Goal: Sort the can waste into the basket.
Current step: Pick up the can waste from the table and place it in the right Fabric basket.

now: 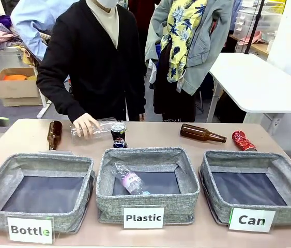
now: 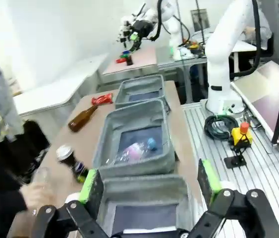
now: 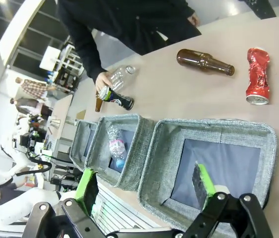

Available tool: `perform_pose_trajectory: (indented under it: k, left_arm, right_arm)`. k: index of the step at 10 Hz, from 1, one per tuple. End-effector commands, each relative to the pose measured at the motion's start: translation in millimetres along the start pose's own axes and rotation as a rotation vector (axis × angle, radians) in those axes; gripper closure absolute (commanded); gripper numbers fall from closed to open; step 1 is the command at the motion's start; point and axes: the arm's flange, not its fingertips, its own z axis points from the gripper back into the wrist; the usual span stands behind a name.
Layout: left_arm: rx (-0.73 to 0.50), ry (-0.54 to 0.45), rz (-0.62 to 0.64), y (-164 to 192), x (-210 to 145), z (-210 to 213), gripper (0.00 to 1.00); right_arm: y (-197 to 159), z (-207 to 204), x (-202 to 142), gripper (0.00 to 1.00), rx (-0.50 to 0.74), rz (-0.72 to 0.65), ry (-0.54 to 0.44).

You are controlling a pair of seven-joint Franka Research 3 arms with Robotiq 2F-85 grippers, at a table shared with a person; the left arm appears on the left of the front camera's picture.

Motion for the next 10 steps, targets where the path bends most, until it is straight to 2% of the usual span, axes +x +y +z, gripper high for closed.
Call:
perform_pose_trajectory:
  k: [1, 3, 4, 6, 10]
  left_arm:
    - [0.069, -0.003, 0.027, -40.4, -25.5, 26.6, 0.0]
    - [0.324, -0.03, 0.119, -52.6, -49.3, 73.4, 0.0]
    - [0.391, -0.069, 0.158, -59.0, -72.1, 85.4, 0.0]
    - [0.361, -0.082, 0.133, -33.9, -66.0, 99.6, 0.0]
    - [0.28, -0.06, 0.127, -0.9, -68.7, 79.4, 0.0]
  right_arm:
    - [-1.6, -1.0, -2.3, 0.0, -0.011, 0.02, 0.004]
    - [-1.6, -1.0, -2.3, 0.0, -0.011, 0.02, 0.004]
    - [-1.6, -1.0, -2.3, 0.0, -0.011, 0.02, 0.004]
    - [-1.6, -1.0, -2.3, 0.0, -0.011, 0.02, 0.004]
    - [-1.6, -1.0, -2.3, 0.0, -0.011, 0.02, 0.004]
